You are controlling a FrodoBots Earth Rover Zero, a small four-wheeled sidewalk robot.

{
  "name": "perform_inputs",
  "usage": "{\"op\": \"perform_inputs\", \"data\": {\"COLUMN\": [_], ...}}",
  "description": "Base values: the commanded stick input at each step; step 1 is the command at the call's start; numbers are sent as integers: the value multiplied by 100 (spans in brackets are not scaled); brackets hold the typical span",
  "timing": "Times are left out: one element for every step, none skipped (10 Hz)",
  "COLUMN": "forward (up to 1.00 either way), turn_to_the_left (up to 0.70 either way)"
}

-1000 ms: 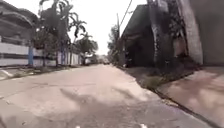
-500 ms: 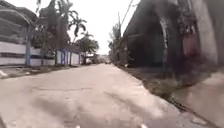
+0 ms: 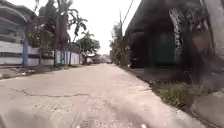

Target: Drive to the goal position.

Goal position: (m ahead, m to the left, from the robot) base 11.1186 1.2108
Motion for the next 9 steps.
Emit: {"op": "perform_inputs", "data": {"forward": [100, 100, 100, 100, 100, 100, 100, 100, 100], "turn_to_the_left": [0, 0, 0, 0, 0, 0, 0, 0, 0]}}
